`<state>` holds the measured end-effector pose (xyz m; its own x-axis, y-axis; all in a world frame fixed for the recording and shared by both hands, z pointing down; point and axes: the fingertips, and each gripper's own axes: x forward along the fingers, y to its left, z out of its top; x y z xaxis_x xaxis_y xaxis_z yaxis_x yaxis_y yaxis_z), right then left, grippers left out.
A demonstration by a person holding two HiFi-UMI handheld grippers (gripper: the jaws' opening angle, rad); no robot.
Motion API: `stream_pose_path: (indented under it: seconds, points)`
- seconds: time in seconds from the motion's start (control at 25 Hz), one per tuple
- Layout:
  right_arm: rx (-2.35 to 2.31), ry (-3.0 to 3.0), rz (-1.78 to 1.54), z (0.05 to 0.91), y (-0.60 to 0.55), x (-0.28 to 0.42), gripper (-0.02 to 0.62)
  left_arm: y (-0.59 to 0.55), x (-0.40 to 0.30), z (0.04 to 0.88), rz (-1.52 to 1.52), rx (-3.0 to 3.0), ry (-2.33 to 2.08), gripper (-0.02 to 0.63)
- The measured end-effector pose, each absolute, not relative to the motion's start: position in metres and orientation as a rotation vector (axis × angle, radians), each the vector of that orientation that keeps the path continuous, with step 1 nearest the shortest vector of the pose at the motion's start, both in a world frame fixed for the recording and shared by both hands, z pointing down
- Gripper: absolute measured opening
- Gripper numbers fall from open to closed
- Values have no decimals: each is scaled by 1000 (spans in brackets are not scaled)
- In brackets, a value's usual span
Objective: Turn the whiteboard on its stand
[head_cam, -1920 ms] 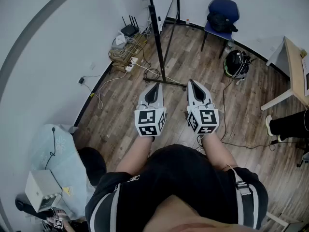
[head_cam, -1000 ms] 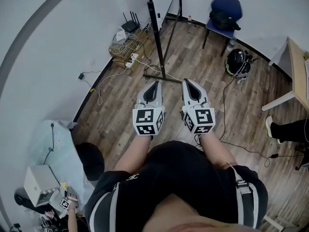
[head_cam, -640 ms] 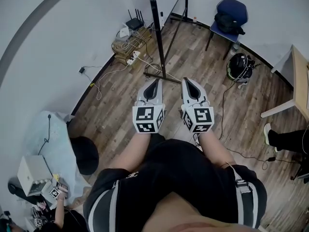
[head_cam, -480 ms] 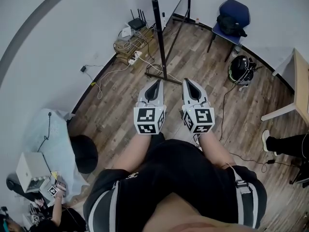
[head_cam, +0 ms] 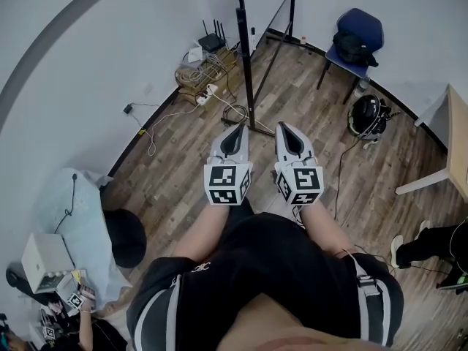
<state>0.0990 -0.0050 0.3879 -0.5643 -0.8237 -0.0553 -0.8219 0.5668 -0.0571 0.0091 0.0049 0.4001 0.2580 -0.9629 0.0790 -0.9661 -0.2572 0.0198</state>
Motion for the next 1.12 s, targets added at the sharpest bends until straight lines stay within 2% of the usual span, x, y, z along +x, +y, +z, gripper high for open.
stream_pose_path:
  seconds: [0.4, 1.12]
  points:
    - [-1447, 2711, -49, 400, -53, 89, 5, -45, 1, 412, 58, 2460, -1842, 8]
    - [-1516, 2729, -111, 403, -195, 13, 5, -188, -73, 412, 80, 2434, -1766, 8]
